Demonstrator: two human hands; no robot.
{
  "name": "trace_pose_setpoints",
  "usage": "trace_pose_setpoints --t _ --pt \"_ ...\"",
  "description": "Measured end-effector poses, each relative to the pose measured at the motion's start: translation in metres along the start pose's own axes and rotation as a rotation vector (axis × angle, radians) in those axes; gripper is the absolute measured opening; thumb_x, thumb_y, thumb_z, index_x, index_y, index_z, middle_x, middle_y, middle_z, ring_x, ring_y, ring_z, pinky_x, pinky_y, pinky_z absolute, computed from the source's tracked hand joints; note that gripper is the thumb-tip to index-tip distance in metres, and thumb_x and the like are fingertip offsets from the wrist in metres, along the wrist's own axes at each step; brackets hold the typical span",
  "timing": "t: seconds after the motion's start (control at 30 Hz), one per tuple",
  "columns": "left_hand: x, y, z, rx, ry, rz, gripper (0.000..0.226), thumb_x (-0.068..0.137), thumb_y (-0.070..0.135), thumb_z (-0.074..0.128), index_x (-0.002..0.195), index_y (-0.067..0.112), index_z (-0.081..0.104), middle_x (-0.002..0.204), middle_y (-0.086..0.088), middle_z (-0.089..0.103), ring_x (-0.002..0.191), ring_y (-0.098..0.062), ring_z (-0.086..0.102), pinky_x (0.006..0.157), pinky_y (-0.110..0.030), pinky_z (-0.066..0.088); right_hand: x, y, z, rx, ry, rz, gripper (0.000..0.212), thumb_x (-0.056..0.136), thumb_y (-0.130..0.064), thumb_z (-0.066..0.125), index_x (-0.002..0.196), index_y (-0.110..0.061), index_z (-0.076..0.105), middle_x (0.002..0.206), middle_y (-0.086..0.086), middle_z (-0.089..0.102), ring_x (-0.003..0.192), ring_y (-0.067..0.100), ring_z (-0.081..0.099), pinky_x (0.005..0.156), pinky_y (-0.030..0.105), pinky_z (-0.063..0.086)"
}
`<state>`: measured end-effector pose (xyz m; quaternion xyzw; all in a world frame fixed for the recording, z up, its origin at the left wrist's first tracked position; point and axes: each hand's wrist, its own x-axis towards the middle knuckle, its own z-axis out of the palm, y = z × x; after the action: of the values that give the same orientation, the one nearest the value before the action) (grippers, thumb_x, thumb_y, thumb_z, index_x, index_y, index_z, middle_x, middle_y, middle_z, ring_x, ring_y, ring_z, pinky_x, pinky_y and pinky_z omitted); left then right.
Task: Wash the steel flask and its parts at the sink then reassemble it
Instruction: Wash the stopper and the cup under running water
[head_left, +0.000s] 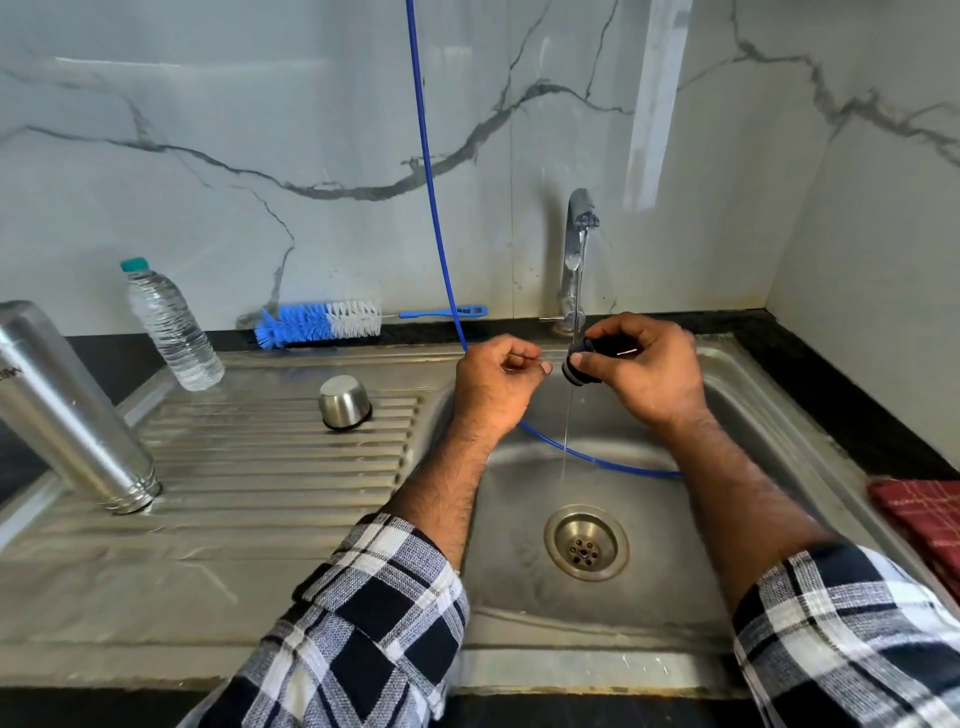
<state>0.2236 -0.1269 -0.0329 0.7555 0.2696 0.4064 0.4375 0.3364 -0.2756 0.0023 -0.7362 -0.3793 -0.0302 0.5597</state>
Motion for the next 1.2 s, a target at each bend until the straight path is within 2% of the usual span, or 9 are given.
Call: trace_pose_setpoints --t 0.2,0.37,0.5,0.57,0.63,0.77,0.93,1.07,1.2 --pt "0.002 -0.002 0.000 -0.021 0.021 0.009 0.013 0.083 0.015 0.088 0.088 0.021 0.077 0.081 0.001 0.077 0.074 -0.013 0.071 0.073 -0.026 0.062 0.001 -0.001 0.004 0.019 0.067 -0.039 0.024 0.078 -0.030 0.092 0.097 -0.025 0.080 0.088 -0.013 0.078 0.083 0.003 0.074 0.080 0.026 0.062" --pt "0.004 -0.005 -0.001 -0.047 0.032 0.008 0.015 0.086 0.010 0.083 0.084 0.023 0.076 0.079 -0.002 0.077 0.078 -0.025 0.074 0.078 -0.037 0.064 -0.001 0.004 0.012 -0.100 -0.141 0.039 0.025 0.071 -0.034 0.095 0.090 -0.026 0.080 0.080 -0.010 0.078 0.078 0.010 0.075 0.082 0.042 0.065" --pt "0.007 -0.010 0.000 -0.047 0.026 -0.012 0.009 0.082 0.020 0.080 0.079 0.027 0.075 0.075 -0.001 0.077 0.075 -0.027 0.075 0.078 -0.043 0.064 0.008 0.005 0.008 0.100 -0.021 0.113 0.029 0.072 -0.043 0.092 0.088 -0.022 0.079 0.079 -0.002 0.079 0.074 0.020 0.078 0.078 0.049 0.066" --pt "0.005 -0.008 -0.001 -0.056 0.028 -0.017 0.003 0.081 0.021 0.079 0.082 0.023 0.077 0.075 -0.001 0.077 0.074 -0.026 0.075 0.078 -0.042 0.064 0.006 0.008 0.009 -0.015 -0.118 0.148 0.028 0.073 -0.042 0.093 0.086 -0.022 0.079 0.076 -0.003 0.079 0.072 0.019 0.078 0.078 0.050 0.066" --pt "0.002 -0.002 -0.004 -0.072 0.038 -0.025 0.004 0.086 0.013 0.081 0.086 0.017 0.079 0.078 -0.005 0.078 0.076 -0.028 0.075 0.077 -0.041 0.065 0.005 0.008 0.011 -0.073 -0.128 0.137 0.030 0.077 -0.044 0.092 0.097 -0.026 0.079 0.080 -0.005 0.079 0.074 0.016 0.077 0.076 0.047 0.067" --pt "-0.001 0.015 -0.023 -0.186 0.073 -0.090 0.008 0.088 0.009 0.078 0.084 0.015 0.078 0.079 -0.010 0.078 0.074 -0.027 0.075 0.075 -0.042 0.062 0.008 -0.014 0.013 0.246 -0.100 0.091 0.022 0.100 -0.029 0.074 0.121 -0.025 0.070 0.095 0.010 0.076 0.080 0.024 0.078 0.059 0.042 0.066" --pt "-0.010 0.012 -0.095 -0.105 0.131 -0.079 0.002 0.077 0.029 0.076 0.075 0.028 0.076 0.076 0.001 0.078 0.076 -0.027 0.077 0.075 -0.042 0.061 -0.005 -0.051 0.050 0.553 -0.212 0.205 0.004 0.101 -0.015 0.071 0.104 -0.015 0.073 0.090 0.013 0.072 0.080 0.026 0.074 0.066 0.032 0.067" --pt "-0.024 -0.001 -0.175 -0.041 0.270 -0.101 0.003 0.080 0.025 0.079 0.080 0.023 0.078 0.076 0.000 0.078 0.075 -0.022 0.076 0.075 -0.043 0.062 -0.013 -0.091 0.093 0.722 -0.312 0.241 0.012 0.099 -0.010 0.072 0.111 -0.008 0.074 0.088 0.011 0.072 0.076 0.024 0.073 0.068 0.029 0.064" --pt "-0.051 -0.005 -0.242 0.048 0.391 -0.157 0.004 0.090 0.015 0.081 0.090 0.019 0.079 0.084 0.003 0.080 0.083 -0.017 0.078 0.082 -0.045 0.066 -0.019 -0.130 0.143 0.807 -0.452 0.322 0.032 0.087 0.004 0.077 0.113 -0.014 0.073 0.095 0.008 0.077 0.085 0.027 0.076 0.076 0.035 0.063"
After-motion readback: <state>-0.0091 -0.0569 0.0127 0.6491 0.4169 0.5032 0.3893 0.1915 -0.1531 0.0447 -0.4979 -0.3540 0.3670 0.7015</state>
